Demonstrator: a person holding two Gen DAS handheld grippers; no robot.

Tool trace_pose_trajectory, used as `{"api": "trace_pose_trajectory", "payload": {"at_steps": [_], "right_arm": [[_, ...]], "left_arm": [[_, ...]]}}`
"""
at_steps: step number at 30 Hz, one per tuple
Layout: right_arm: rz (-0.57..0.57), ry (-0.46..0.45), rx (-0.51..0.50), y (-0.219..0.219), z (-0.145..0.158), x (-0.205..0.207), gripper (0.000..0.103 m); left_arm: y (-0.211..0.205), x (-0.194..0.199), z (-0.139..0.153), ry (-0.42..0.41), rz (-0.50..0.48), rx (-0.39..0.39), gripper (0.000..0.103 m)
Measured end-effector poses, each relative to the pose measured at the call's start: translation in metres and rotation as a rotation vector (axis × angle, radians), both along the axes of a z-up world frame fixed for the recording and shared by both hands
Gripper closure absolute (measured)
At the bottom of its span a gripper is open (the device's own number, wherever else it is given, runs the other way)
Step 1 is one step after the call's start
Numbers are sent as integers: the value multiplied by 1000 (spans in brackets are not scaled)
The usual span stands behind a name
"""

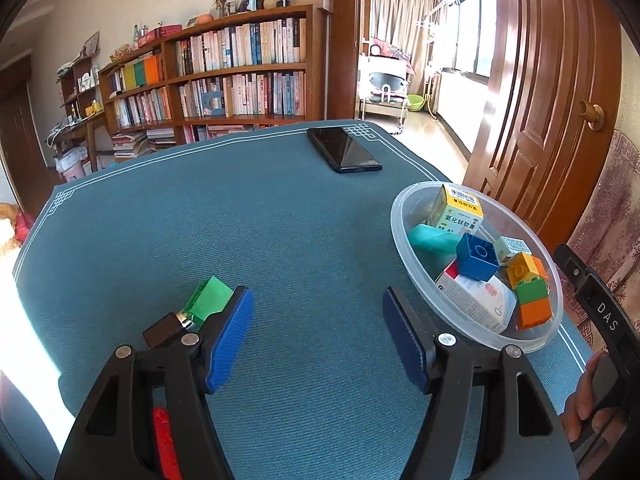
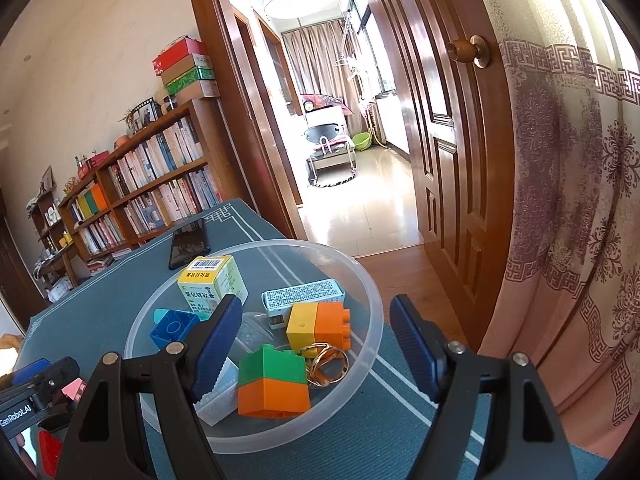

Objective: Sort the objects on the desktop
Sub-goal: 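Withdraw both grippers from the bowl toward the red block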

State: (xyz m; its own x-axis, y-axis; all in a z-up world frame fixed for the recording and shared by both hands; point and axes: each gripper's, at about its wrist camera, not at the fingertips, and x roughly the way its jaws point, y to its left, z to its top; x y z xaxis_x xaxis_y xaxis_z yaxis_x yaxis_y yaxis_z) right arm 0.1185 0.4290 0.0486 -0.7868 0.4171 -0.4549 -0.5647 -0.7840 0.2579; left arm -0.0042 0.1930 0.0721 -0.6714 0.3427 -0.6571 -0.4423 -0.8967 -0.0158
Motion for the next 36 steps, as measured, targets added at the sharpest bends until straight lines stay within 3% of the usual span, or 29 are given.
{"api": "trace_pose_trajectory", "payload": {"at_steps": [21,36], "right_arm": [[9,-29,64,-14,-2,-7,23],[-10,-23,71,-16,-2,-5,23]], "left_arm": [[-110,9,-21,-51,198,20,33],[-130,36,-47,-116,169,12,33]]}}
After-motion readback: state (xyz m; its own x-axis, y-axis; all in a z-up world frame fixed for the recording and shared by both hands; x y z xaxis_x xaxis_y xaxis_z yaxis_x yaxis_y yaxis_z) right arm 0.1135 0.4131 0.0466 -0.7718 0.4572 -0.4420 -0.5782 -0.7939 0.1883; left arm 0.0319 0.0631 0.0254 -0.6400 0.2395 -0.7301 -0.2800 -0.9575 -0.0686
